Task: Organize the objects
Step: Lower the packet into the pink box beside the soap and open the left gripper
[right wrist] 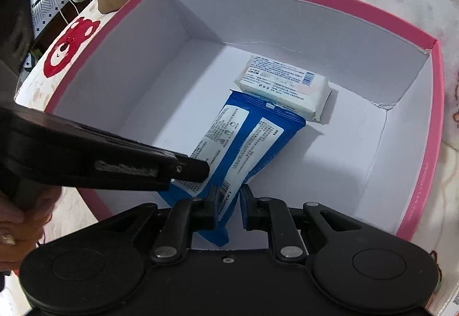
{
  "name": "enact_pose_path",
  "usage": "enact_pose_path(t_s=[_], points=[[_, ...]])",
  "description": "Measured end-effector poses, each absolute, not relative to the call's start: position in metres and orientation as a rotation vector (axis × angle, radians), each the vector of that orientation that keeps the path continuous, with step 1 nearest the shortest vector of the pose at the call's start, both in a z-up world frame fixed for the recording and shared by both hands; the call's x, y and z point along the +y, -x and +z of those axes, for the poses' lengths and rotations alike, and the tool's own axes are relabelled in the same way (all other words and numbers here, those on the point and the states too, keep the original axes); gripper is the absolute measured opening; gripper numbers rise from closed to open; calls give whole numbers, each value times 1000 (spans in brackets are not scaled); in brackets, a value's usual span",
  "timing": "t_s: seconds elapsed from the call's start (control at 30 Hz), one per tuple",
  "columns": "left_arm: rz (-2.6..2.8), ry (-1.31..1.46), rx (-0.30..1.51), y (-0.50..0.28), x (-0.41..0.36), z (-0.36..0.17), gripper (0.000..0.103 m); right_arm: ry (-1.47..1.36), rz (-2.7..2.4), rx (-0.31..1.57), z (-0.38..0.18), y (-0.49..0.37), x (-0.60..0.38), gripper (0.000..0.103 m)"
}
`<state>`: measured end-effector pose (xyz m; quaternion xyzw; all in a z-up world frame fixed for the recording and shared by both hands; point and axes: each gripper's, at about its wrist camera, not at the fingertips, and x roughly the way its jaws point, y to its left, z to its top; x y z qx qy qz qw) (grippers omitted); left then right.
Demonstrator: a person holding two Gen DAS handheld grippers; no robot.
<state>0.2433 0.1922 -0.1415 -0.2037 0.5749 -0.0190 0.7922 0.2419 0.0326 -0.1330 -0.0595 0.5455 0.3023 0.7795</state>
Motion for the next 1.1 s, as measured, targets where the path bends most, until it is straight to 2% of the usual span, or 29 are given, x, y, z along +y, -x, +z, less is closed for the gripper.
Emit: enact_pose_path(t_s=[0.23,0.57,0.73,0.83,0.87,1.07,1.1], points=[[-64,423,1242,-242,184,-139,14,156,623,1159,-126,-239,29,18],[-51,373,1253,-236,179,-137,16,202,630,1122,-108,-225,21,21],[-40,365,1233,-232,176,-131,17,196,639,1082,-91,-214,8,27],[-49,366,1237,-230,172,-114,26,189,674,1044,-70,-203,0,29],[-56,369,1230,-227,172,-107,33,182,684,1022,-61,-200,-3,31],[-61,308,1176,-211,166,-61,42,231,667,963,-31,-186,-7,39],[-62,300,1170,-208,165,-54,44,240,673,952,-28,-183,-7,45]])
